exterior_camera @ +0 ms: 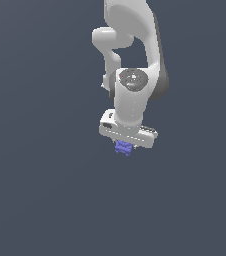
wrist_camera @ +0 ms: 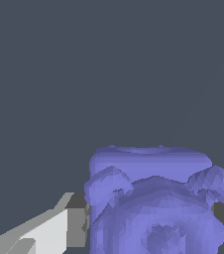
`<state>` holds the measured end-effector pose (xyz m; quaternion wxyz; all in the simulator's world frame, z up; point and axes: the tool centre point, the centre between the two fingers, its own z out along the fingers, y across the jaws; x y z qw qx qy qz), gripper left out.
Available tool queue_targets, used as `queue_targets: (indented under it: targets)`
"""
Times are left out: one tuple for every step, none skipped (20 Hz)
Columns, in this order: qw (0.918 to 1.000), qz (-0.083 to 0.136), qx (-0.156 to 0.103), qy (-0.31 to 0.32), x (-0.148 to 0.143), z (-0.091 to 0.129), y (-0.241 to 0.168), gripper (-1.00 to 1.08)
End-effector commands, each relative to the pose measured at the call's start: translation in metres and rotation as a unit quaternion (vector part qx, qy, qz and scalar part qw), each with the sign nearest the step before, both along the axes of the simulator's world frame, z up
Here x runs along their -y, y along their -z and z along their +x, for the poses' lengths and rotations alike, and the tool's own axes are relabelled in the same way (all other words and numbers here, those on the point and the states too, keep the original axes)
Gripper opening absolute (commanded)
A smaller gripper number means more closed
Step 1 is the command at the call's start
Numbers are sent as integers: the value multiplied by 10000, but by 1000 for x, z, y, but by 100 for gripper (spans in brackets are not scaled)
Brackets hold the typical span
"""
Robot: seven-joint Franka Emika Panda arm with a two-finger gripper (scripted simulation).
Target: Pick up the object and move it to a goal position.
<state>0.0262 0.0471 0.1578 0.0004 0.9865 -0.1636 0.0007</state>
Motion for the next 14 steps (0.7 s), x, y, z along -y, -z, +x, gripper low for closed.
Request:
queue_targets:
  targets:
    - [10000,-2,-3,4,-16,11,-17,-100]
    - [10000,-2,-3,4,-22,16,-23,-100]
    - [10000,-2,-3,4,-27,20,-29,-100]
    - [10000,-2,-3,4,-33,24,-35,-100]
    - [10000,-2,-3,4,-38,28,-41,-100]
    - [10000,-2,-3,4,-43,32,-46,-100]
    - [10000,-2,-3,4,-48,36,-51,-100]
    - [10000,1,-5,5,-52,39,-56,-100]
    - [10000,1,-5,5,-57,43,-60,-100]
    - [10000,1,-5,5,-61,46,-65,-100]
    - [10000,1,-5,5,-64,49,-68,-100]
    - [10000,3,-6,4,-68,52,-72,-100]
    - [10000,3,-6,4,-71,55,-75,-100]
    - [10000,3,-6,4,-74,57,-78,-100]
